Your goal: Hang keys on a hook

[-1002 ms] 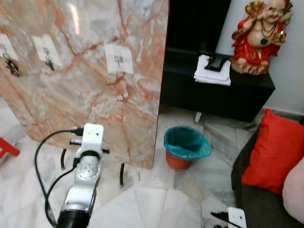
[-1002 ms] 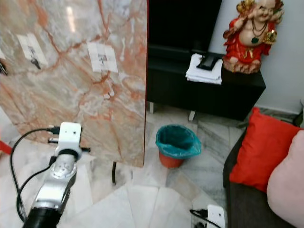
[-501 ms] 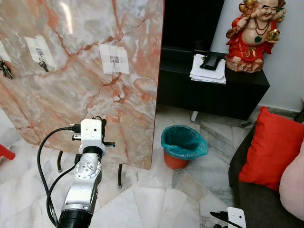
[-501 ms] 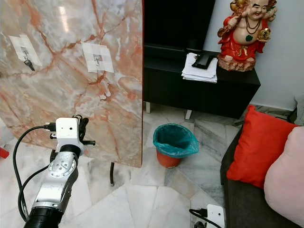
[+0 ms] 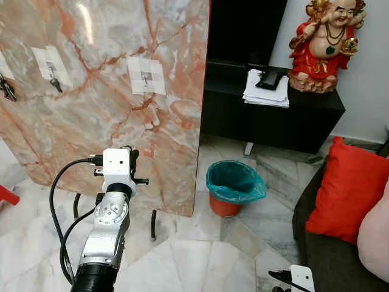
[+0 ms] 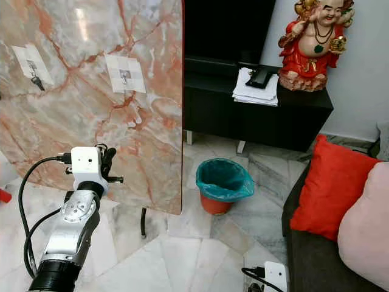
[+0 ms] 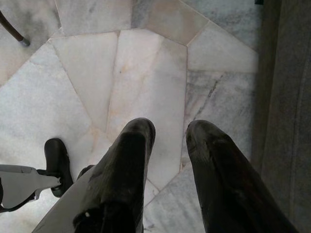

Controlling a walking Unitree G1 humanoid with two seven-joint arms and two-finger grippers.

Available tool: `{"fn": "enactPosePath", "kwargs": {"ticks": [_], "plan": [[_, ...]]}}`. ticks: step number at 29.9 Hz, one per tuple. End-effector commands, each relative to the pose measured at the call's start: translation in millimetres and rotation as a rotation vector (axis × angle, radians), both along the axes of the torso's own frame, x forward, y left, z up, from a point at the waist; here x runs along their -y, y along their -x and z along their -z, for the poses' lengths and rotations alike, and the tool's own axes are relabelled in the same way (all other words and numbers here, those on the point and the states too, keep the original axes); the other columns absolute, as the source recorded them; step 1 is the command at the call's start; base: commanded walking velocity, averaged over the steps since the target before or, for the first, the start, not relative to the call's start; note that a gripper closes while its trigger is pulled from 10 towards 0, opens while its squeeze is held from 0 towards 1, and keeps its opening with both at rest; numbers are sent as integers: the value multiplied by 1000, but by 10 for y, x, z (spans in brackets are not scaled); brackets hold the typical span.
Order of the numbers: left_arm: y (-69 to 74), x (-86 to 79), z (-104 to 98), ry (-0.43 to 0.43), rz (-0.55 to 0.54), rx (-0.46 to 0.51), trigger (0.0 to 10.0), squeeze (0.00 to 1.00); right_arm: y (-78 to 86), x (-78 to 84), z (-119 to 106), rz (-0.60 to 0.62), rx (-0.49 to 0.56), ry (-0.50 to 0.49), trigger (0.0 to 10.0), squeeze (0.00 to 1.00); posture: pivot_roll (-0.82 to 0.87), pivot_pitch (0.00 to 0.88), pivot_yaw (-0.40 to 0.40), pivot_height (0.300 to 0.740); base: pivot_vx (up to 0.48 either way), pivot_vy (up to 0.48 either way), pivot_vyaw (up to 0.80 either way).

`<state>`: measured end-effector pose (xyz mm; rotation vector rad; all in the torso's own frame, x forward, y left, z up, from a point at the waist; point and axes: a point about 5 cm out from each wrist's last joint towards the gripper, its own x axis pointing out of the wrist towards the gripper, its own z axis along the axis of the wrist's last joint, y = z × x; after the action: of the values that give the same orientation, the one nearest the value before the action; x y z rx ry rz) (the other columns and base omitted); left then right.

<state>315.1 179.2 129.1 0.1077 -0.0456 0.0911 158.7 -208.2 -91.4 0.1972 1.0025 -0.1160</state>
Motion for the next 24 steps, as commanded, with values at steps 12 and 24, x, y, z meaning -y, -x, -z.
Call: {"fn": "enactPosePath", "kwargs": {"ticks": [12, 24], "plan": [[-32, 28, -80, -1, 5, 14, 10000, 0, -9, 22, -11, -35, 8, 14, 10000, 0, -7, 0, -78, 740, 225, 0, 0], [-41, 98, -74, -10, 43, 11, 10000, 0, -5, 19, -7, -23, 4, 14, 10000, 0, -4, 0, -74, 740, 295, 0, 0]]}}
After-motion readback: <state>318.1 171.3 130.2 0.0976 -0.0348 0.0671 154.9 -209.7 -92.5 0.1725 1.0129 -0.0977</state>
